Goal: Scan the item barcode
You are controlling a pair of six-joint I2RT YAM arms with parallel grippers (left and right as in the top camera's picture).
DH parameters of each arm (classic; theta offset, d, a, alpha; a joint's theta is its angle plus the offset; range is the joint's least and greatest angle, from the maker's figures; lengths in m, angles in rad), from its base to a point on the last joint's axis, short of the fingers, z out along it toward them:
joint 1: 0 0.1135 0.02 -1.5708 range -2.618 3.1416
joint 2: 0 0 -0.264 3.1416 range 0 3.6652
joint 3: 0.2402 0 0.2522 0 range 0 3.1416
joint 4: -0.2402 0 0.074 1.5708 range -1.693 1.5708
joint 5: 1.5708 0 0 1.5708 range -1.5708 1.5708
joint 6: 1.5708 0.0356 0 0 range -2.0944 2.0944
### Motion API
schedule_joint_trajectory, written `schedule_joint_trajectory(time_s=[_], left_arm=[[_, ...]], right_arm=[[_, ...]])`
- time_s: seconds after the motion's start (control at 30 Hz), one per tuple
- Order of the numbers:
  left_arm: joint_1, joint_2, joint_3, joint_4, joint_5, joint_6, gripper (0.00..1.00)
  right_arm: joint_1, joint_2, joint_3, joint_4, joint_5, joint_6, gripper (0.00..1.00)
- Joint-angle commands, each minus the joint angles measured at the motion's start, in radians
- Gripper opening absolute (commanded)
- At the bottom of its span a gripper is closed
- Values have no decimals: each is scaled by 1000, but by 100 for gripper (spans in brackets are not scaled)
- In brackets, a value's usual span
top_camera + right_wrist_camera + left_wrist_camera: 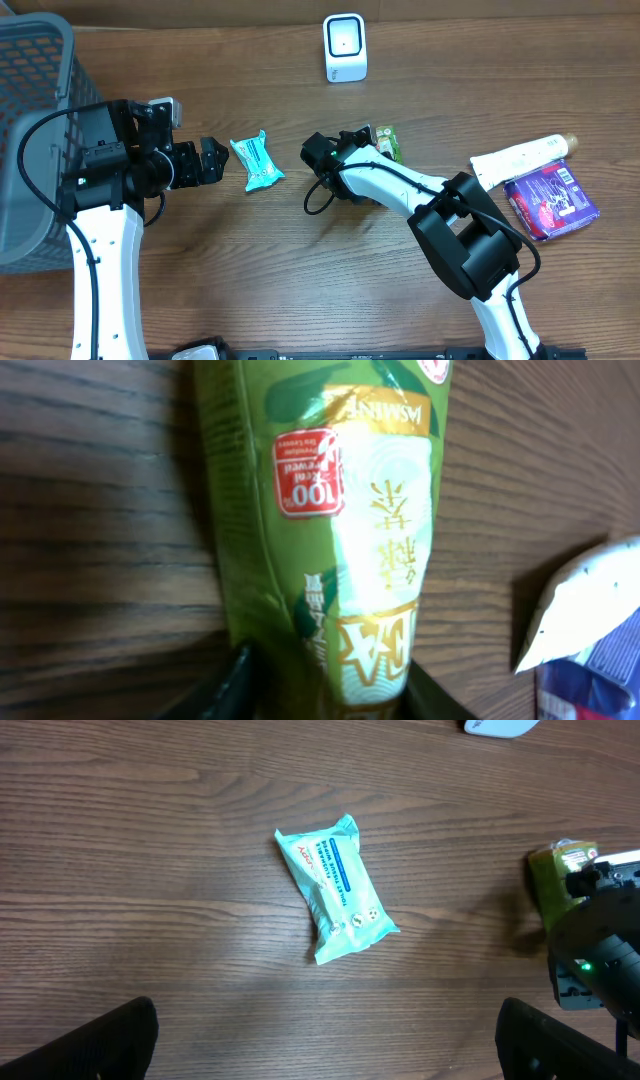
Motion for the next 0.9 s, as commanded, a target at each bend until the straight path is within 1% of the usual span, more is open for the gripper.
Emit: schedule_joint_trajectory(time_s=[0.0,0.17,0.23,0.33,0.47,0.57,0.67,0.77,0.8,0.87], left_arm=[[-2,-9,14,1,11,12,100],[-2,-9,14,1,11,12,100],[-2,-9,14,1,11,12,100],[-2,-9,14,1,11,11,100],[-2,-9,14,1,11,11,100],[-2,-9,14,1,11,12,100],[-2,-9,14,1,11,12,99],[-2,-9,14,1,11,11,100],[-2,-9,14,1,11,11,100],[-2,-9,14,1,11,11,99]], right_arm=[[-15,16,-24,-16,9,3,27],[-13,16,-21,-33,-34,2,5],[-13,13,-8,-48,-86,2,4],[-17,-11,28,-68,-239,-32,4],[-32,-89,50,-8,-597,-195,4],[-52,-147,50,65,-989,-271,4],[-92,-154,48,153,-1336,-286,4],[-143,-145,-3,303,-1646,-274,4],[-161,-143,-32,364,-1713,-239,4],[-188,-143,-90,454,-1750,-168,4]])
